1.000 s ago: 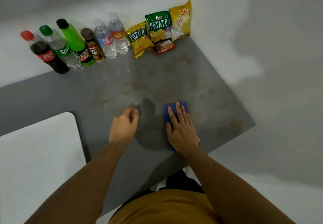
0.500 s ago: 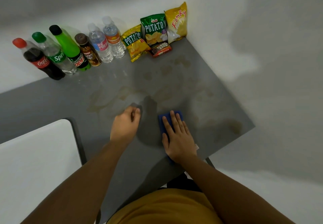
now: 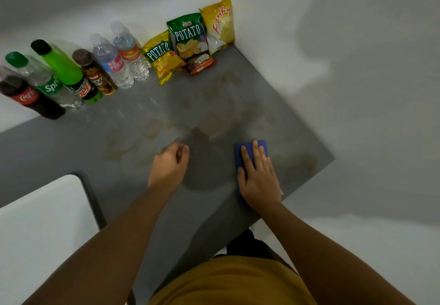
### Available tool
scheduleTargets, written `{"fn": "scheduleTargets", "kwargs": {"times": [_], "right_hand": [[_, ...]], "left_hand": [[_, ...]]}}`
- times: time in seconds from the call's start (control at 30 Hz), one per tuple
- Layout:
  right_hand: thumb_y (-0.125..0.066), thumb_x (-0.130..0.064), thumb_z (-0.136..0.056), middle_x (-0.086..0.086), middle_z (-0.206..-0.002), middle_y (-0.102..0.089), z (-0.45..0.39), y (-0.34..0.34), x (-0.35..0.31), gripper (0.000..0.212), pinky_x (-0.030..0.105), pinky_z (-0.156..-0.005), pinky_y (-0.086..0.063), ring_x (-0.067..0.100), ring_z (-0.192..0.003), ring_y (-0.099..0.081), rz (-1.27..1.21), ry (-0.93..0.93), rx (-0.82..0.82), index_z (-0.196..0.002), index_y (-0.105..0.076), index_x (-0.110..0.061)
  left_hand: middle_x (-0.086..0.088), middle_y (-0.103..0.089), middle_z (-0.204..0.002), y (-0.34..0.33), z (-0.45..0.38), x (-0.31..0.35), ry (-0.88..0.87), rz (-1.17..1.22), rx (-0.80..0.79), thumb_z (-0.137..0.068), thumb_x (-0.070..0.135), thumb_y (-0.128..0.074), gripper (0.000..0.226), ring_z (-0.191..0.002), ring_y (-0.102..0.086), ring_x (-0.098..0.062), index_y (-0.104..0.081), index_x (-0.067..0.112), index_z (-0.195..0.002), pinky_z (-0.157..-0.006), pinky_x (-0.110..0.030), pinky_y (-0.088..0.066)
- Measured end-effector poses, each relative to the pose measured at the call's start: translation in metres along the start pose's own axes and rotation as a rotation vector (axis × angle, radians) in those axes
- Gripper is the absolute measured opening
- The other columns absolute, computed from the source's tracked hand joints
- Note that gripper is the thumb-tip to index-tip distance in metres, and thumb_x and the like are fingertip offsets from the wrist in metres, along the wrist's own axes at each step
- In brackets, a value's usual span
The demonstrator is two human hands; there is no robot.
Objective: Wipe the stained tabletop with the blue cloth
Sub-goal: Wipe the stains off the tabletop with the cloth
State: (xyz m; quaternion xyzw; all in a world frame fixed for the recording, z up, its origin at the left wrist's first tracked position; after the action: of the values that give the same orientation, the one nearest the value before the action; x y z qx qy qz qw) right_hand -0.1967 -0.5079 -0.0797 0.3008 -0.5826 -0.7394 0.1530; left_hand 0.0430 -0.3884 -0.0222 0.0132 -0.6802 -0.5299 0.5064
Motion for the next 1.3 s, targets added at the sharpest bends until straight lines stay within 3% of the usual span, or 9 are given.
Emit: {"fn": "scheduleTargets", "kwargs": {"times": [0.13,0.27,0.53,0.77,1.0,1.1,1.3], "right_hand": [[-0.012,-0.053,-0.106,0.001,-0.169,0.019,0.027,-0.008,0.0,0.064,0.042,-0.127,0.001,0.017,-0.154,0.024,0.024,-0.065,-0.006,-0.161,0.013,-0.032],[-0.011,-0.054,-0.106,-0.001,-0.168,0.024,0.036,-0.017,-0.012,0.064,0.041,-0.125,0.005,0.016,-0.153,0.027,0.035,-0.011,-0.038,-0.16,0.015,-0.032],[-0.018,-0.055,-0.106,-0.003,-0.171,0.012,-0.008,0.004,0.0,0.064,0.038,-0.126,-0.002,0.017,-0.156,0.013,0.069,0.225,-0.039,-0.163,-0.003,-0.032],[-0.037,-0.044,-0.107,0.004,-0.171,-0.003,-0.031,0.031,0.054,0.063,0.04,-0.127,-0.009,0.024,-0.158,-0.002,0.04,0.12,0.056,-0.163,-0.015,-0.026],[-0.025,-0.047,-0.107,0.004,-0.171,0.005,-0.002,0.024,0.077,0.063,0.043,-0.128,-0.009,0.021,-0.157,0.008,0.054,-0.089,0.044,-0.163,-0.008,-0.026],[-0.014,-0.05,-0.105,0.005,-0.17,0.016,0.013,0.015,0.064,0.065,0.043,-0.127,-0.002,0.022,-0.156,0.016,0.057,-0.147,0.028,-0.163,0.002,-0.026],[-0.014,-0.056,-0.104,0.003,-0.169,0.019,-0.007,0.007,0.029,0.067,0.04,-0.126,0.005,0.019,-0.154,0.022,0.042,0.0,-0.016,-0.162,0.008,-0.03]], "left_hand": [[-0.004,-0.073,-0.08,-0.002,-0.001,0.002,0.0,0.019,-0.006,-0.1,0.043,-0.049,0.03,-0.08,-0.069,-0.028,-0.066,0.018,-0.096,-0.073,-0.039,-0.055],[-0.002,-0.073,-0.08,-0.006,-0.002,0.003,0.002,0.023,-0.009,-0.1,0.043,-0.049,0.028,-0.081,-0.069,-0.026,-0.066,0.021,-0.096,-0.073,-0.038,-0.055],[0.0,-0.067,-0.069,-0.013,-0.004,0.006,0.001,0.008,-0.011,-0.1,0.044,-0.047,0.027,-0.069,-0.065,-0.023,-0.062,0.024,-0.089,-0.066,-0.037,-0.052],[0.001,-0.066,-0.067,-0.016,-0.007,0.013,-0.014,-0.003,0.021,-0.1,0.041,-0.049,0.026,-0.066,-0.063,-0.021,-0.062,0.024,-0.087,-0.063,-0.034,-0.047],[0.001,-0.07,-0.072,-0.028,-0.01,0.019,-0.01,0.018,-0.004,-0.099,0.046,-0.047,0.029,-0.072,-0.067,-0.023,-0.063,0.025,-0.09,-0.069,-0.037,-0.053],[0.0,-0.068,-0.07,-0.035,-0.01,0.024,-0.032,0.014,-0.025,-0.099,0.046,-0.047,0.03,-0.071,-0.066,-0.024,-0.064,0.024,-0.089,-0.066,-0.035,-0.052],[-0.007,-0.061,-0.064,-0.043,-0.008,0.038,-0.085,-0.036,-0.038,-0.1,0.043,-0.05,0.035,-0.069,-0.061,-0.033,-0.06,0.013,-0.083,-0.06,-0.04,-0.049]]}}
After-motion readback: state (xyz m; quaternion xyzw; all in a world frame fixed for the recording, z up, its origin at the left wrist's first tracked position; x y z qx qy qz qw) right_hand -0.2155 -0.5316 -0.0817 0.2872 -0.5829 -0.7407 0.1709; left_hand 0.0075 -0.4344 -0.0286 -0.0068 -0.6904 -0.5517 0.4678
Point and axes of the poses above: each hand's wrist, its own z-axis away from the middle knuckle, its own y-axis out of the back of the hand, x = y × z, the point moved 7 cm from there along -z, towards the middle knuckle
